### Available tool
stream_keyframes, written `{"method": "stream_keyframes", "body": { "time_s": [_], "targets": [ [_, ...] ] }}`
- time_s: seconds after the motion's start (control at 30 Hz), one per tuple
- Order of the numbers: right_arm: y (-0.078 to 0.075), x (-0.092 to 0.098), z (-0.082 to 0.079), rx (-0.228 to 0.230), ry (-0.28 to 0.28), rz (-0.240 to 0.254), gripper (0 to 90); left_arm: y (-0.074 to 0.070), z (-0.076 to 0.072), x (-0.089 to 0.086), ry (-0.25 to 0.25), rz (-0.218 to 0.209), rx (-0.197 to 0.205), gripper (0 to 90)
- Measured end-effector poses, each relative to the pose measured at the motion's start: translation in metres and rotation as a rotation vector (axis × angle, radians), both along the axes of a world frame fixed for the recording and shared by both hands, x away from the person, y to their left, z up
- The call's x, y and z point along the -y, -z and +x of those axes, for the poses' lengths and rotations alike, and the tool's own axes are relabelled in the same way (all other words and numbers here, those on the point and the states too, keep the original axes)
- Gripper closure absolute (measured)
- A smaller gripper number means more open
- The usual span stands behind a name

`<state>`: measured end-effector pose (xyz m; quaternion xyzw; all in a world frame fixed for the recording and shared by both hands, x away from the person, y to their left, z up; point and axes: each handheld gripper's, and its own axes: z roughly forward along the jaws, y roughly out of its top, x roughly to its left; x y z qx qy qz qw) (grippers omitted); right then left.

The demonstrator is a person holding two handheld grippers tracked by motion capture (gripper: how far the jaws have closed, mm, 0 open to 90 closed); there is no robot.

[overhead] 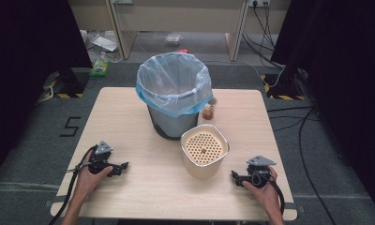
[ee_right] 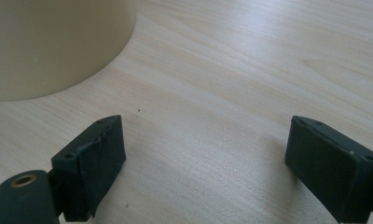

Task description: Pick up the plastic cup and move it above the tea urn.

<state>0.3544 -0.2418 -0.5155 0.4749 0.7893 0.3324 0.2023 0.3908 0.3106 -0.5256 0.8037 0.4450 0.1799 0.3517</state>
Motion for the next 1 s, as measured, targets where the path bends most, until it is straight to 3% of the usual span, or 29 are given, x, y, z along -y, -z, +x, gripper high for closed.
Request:
{"method": "stream_keyframes", "body": {
  "time_s": [0.27, 0.47, 0.73, 0.9, 1.0],
  "targets": [
    [-0.002, 0.002, 0.0, 0.002, 0.002, -0.002, 20.0, 0.0, 0.0, 0.0, 0.0, 0.0, 0.0, 0.0],
    [-0.011, 0.005, 0.003, 0.039, 0.014, 0.017, 23.5, 0.0, 0.0, 0.0, 0.0, 0.0, 0.0, 0.0],
    [-0.034, 0.015, 0.016, 0.082, 0.049, 0.033, 31.0, 0.0, 0.0, 0.0, 0.0, 0.0, 0.0, 0.0],
    [-0.054, 0.018, 0.033, 0.095, 0.052, 0.04, 38.0, 0.0, 0.0, 0.0, 0.0, 0.0, 0.0, 0.0],
    [-0.07, 0.017, 0.049, 0.105, 0.051, 0.015, 41.4, 0.0, 0.0, 0.0, 0.0, 0.0, -0.001, 0.0]
  ]
}}
